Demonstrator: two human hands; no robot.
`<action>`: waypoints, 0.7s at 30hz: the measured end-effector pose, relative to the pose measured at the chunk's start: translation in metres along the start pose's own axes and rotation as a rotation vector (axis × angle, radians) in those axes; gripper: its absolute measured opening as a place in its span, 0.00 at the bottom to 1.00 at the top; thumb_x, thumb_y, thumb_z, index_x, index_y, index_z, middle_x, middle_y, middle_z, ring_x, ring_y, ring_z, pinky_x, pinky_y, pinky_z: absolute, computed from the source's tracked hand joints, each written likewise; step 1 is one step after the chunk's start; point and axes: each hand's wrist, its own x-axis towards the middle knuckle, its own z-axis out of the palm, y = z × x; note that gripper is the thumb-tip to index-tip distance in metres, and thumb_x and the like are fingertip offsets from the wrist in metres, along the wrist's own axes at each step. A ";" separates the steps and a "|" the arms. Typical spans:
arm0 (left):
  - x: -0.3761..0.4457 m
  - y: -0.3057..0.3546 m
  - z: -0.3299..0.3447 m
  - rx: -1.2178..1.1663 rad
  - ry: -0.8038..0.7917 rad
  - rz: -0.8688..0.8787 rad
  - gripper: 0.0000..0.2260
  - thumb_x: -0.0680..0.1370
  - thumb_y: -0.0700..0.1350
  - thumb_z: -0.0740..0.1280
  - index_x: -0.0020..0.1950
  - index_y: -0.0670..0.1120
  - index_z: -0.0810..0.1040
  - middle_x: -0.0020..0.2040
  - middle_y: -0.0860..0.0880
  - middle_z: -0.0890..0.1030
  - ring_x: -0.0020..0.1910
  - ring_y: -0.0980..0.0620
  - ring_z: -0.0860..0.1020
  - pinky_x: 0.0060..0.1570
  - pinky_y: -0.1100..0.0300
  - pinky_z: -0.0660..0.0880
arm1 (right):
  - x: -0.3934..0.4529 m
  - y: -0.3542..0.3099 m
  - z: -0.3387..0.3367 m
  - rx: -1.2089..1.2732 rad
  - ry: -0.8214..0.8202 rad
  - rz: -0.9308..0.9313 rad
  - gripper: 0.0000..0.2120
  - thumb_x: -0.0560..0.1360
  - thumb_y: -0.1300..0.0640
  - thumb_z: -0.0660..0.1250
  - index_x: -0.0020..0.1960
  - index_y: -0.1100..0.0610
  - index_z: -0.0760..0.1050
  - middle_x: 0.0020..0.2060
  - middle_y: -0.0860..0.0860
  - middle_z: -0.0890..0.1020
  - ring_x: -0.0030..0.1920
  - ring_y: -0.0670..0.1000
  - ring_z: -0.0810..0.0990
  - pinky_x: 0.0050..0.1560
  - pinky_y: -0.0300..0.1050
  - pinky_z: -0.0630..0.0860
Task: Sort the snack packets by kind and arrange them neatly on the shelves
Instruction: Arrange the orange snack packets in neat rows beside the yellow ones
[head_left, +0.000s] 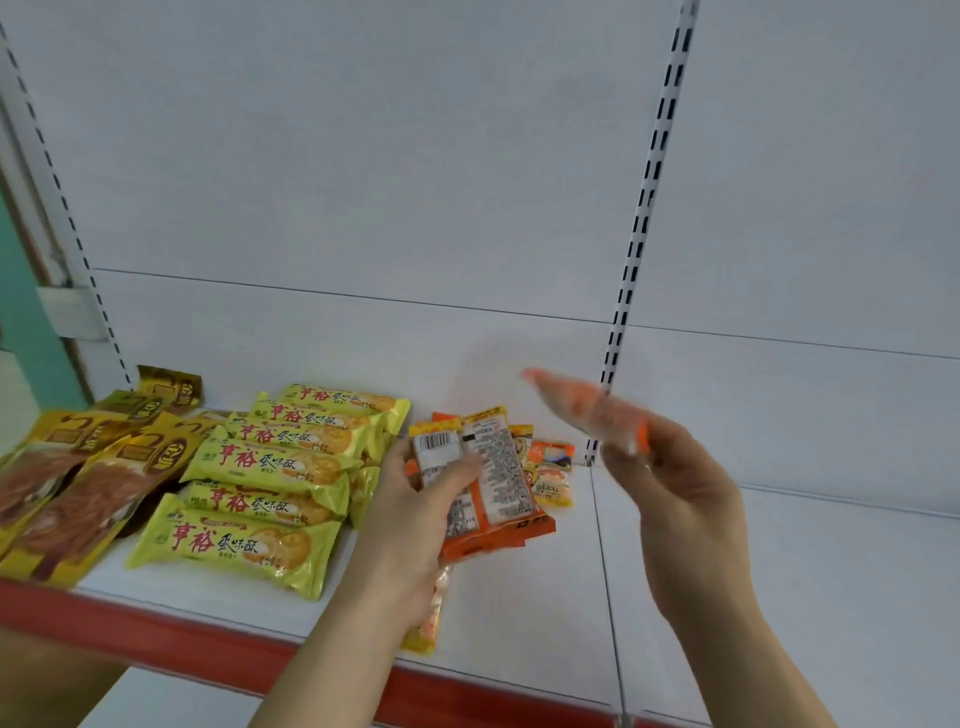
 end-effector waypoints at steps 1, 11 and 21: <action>-0.001 0.003 0.000 -0.019 -0.021 -0.012 0.13 0.78 0.38 0.72 0.60 0.49 0.77 0.45 0.45 0.88 0.37 0.43 0.87 0.28 0.51 0.82 | 0.000 0.000 0.001 -0.023 -0.083 -0.053 0.09 0.73 0.66 0.71 0.47 0.53 0.84 0.61 0.49 0.83 0.64 0.49 0.80 0.59 0.46 0.77; -0.006 0.013 -0.020 -0.012 -0.226 -0.066 0.23 0.73 0.47 0.77 0.65 0.48 0.74 0.56 0.42 0.87 0.50 0.41 0.87 0.44 0.47 0.84 | -0.017 0.002 0.031 -0.103 -0.223 0.172 0.24 0.75 0.80 0.59 0.36 0.56 0.82 0.63 0.50 0.78 0.56 0.58 0.84 0.39 0.54 0.84; -0.010 0.008 -0.033 0.054 -0.147 0.052 0.27 0.69 0.47 0.80 0.65 0.52 0.74 0.47 0.50 0.88 0.43 0.46 0.88 0.40 0.51 0.84 | -0.056 -0.014 0.053 -0.206 -0.035 0.269 0.16 0.79 0.50 0.68 0.66 0.42 0.74 0.53 0.45 0.84 0.52 0.49 0.85 0.49 0.49 0.83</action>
